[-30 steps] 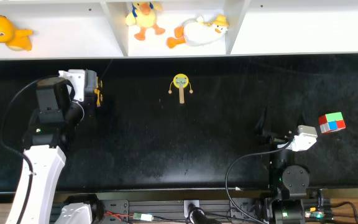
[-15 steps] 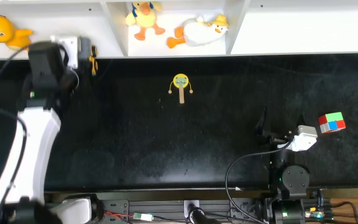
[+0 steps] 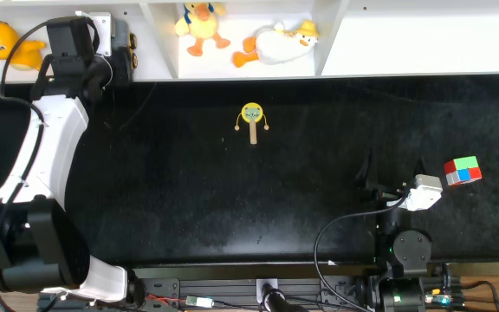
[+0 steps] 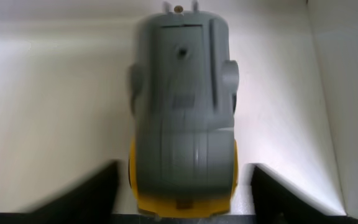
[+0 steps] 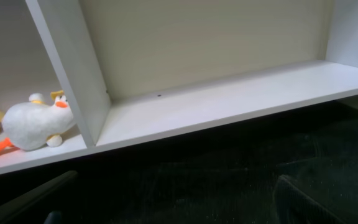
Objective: Store Toys
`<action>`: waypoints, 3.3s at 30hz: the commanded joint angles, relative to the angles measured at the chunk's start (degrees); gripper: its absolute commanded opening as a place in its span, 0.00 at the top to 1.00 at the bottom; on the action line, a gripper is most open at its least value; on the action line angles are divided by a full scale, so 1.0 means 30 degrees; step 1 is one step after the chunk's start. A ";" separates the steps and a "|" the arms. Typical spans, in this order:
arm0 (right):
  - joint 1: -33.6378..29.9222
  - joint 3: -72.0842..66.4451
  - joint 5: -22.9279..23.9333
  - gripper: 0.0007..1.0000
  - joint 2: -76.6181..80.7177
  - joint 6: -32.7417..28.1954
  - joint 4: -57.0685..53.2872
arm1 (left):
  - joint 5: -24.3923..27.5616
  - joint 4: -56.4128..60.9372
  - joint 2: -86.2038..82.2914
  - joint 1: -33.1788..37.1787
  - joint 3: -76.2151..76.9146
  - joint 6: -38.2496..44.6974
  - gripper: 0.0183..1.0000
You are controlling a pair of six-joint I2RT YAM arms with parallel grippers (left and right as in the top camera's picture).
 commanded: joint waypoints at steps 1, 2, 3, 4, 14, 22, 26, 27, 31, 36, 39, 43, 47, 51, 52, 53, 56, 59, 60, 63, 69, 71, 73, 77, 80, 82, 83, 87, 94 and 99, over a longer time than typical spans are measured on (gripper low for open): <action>-0.0036 -0.0262 0.0007 0.00 -0.0160 0.0073 0.0029 | 0.0160 -0.0117 0.0066 -0.0073 0.0546 -0.0372 0.00; -0.0036 -0.0262 0.0007 0.00 -0.0160 0.0073 0.0029 | 0.0160 -0.0211 -0.0044 -0.0073 0.0517 -0.0299 0.00; -0.0036 -0.0255 0.0007 0.01 -0.0160 0.0073 0.0029 | 0.0153 -0.0415 -0.0240 -0.0073 0.0430 -0.0240 0.00; -0.0036 -0.0262 0.0007 0.01 -0.0160 0.0073 0.0029 | 0.0007 -0.0619 -0.0605 -0.0073 0.0175 -0.0248 0.00; -0.0036 -0.0262 0.0007 0.00 -0.0160 0.0073 0.0029 | -0.0969 0.3228 -0.9194 0.0131 -1.0768 -0.0255 0.00; -0.0036 -0.0255 0.0007 0.00 -0.0160 0.0073 0.0029 | -0.0306 0.9610 -1.7384 0.0022 -1.7821 -0.0408 0.00; -0.0036 -0.0262 0.0007 0.00 -0.0160 0.0073 0.0029 | -0.0299 1.2109 -2.1128 -0.0233 -2.0771 -0.0401 0.00; -0.0036 -0.0262 0.0007 0.00 -0.0160 0.0073 0.0029 | -0.0270 1.2182 -2.2156 -0.0233 -2.1449 -0.0401 0.00; -0.0036 -0.0262 0.0015 0.01 -0.0160 0.0073 0.0029 | -0.0240 1.2131 -2.6505 -0.0291 -2.4217 -0.0226 0.00; -0.0036 -0.0262 0.0007 0.00 -0.0160 0.0073 0.0029 | 0.0044 0.8874 -3.0665 -0.0816 -2.5070 0.2441 0.00; -0.0036 -0.0262 0.0007 0.01 -0.0160 0.0073 0.0029 | 0.0131 0.5887 -3.2450 -0.0947 -2.5070 0.2871 0.00; -0.0036 -0.0262 0.0007 0.00 -0.0160 0.0073 0.0029 | 0.0000 0.6156 -3.2654 -0.0947 -2.5063 0.1464 0.00; -0.0036 -0.0255 0.0007 0.00 -0.0160 0.0073 0.0029 | 0.0022 0.6164 -3.2654 -0.0947 -2.5063 0.1472 0.00; -0.0036 -0.0262 0.0007 0.01 -0.0160 0.0073 0.0029 | 0.0029 0.6164 -3.2654 -0.0947 -2.5063 0.1464 0.00; -0.0036 -0.0262 0.0007 0.00 -0.0160 0.0073 0.0029 | 0.0029 0.6164 -3.2654 -0.0947 -2.5063 0.1472 0.00; -0.0036 -0.0262 0.0007 0.00 -0.0160 0.0073 0.0029 | 0.0029 0.6164 -3.2654 -0.0947 -2.5063 0.1464 0.00; -0.0036 -0.0262 0.0007 0.01 -0.0160 0.0073 0.0029 | 0.0029 0.6164 -3.2654 -0.0947 -2.5063 0.1464 0.00; -0.0036 -0.0262 0.0007 0.01 -0.0160 0.0073 0.0029 | 0.0029 0.6164 -3.2654 -0.0947 -2.5063 0.1472 0.00; -0.0036 -0.0262 0.0007 0.00 -0.0160 0.0073 0.0029 | 0.0029 0.6164 -3.2654 -0.0947 -2.5063 0.1472 0.00; -0.0036 -0.0262 0.0007 0.00 -0.0160 0.0073 0.0029 | 0.0029 0.6164 -3.2654 -0.0947 -2.5063 0.1472 0.00; 0.0102 -0.0262 0.0080 0.00 -0.0160 0.0022 0.0015 | 0.0029 0.6164 -3.2654 -0.0947 -2.5063 0.1472 0.00; 0.0313 -0.0248 0.0546 0.01 -0.0160 -0.0867 0.0015 | 0.0029 0.6164 -3.2654 -0.0947 -2.5063 0.1464 0.00; 0.0823 -0.0211 0.0809 0.00 0.0168 -0.1778 0.0015 | 0.0029 0.6164 -3.2654 -0.0947 -2.5063 0.1464 0.00; 0.3177 0.0729 0.1166 0.01 0.2761 -0.1209 -0.0219 | 0.0029 0.6164 -3.2654 -0.0947 -2.5063 0.1464 0.00; 0.5676 0.2535 0.3665 0.00 0.5632 0.1129 -0.1523 | 0.0029 0.6164 -3.2654 -0.0947 -2.5063 0.1464 0.00; 0.7526 0.4167 0.6251 0.00 0.7847 0.3555 -0.3031 | 0.0022 0.6164 -3.2654 -0.0947 -2.5063 0.1464 0.00; 0.8510 0.5100 0.7512 0.01 0.9041 0.4765 -0.3993 | 0.0029 0.6164 -3.2654 -0.0947 -2.5063 0.1464 0.00; 1.2174 0.8575 1.0841 0.00 1.3537 0.7803 -0.7096 | 0.0029 0.6164 -3.2654 -0.0947 -2.5063 0.1472 0.00; 1.5897 1.2757 1.1366 0.00 2.0560 1.0688 -1.0433 | 0.0029 0.6164 -3.2654 -0.0947 -2.5063 0.1464 0.00; 1.6014 1.4987 0.9952 0.01 2.4290 1.2211 -1.0477 | 0.0029 0.6164 -3.2654 -0.0947 -2.5063 0.1464 0.00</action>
